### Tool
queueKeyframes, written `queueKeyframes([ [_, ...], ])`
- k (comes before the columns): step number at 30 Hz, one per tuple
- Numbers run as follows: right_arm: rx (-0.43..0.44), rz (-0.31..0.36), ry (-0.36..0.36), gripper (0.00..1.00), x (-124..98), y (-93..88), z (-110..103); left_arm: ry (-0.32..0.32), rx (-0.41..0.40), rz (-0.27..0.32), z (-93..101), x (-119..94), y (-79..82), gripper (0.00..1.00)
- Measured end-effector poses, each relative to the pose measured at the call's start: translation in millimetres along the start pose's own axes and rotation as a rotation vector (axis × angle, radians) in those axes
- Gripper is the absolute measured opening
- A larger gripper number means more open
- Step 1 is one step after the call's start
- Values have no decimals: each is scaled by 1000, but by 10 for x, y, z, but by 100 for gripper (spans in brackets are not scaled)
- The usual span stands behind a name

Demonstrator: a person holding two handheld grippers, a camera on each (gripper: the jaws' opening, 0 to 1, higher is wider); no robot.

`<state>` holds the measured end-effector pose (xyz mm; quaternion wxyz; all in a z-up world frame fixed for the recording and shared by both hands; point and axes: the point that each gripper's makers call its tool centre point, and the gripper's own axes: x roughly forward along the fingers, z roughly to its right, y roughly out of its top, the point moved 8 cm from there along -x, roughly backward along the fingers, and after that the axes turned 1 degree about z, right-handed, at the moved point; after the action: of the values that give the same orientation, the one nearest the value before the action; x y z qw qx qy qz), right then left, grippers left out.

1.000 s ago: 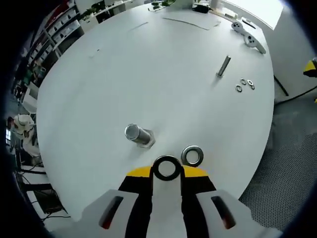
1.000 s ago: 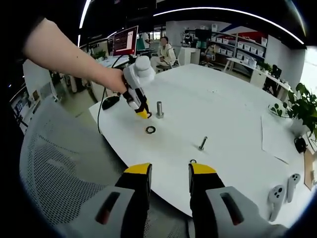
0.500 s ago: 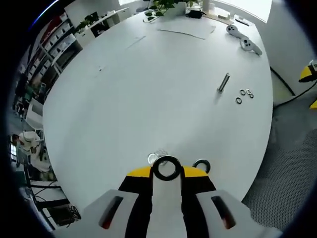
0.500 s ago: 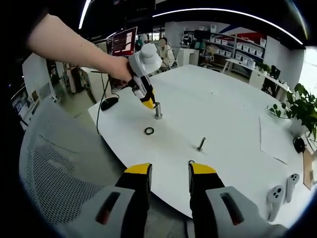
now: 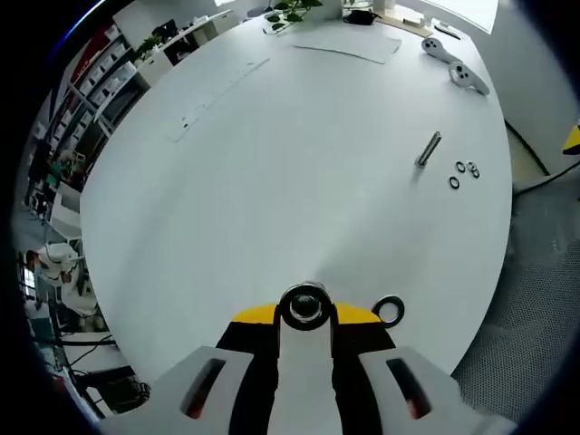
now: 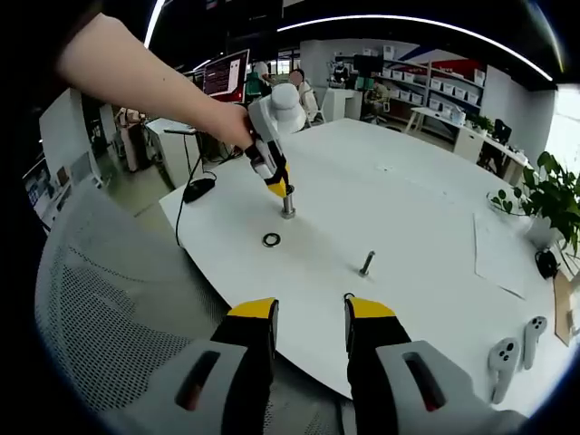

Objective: Place the washer onto the threaded stud by aligning its center hole with the stud, sliding it down to the base, and recovering from edge contact or off-axis alignment until the washer reaches the visible bottom stop.

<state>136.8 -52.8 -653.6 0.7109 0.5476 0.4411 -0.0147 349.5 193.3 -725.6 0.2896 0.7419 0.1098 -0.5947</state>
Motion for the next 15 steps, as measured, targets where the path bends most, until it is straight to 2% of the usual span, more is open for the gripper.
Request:
queueKeyframes([
  [15,-21,-12,-5,31,8,-12,-3,-20,60,-58,29,250,-13,19],
])
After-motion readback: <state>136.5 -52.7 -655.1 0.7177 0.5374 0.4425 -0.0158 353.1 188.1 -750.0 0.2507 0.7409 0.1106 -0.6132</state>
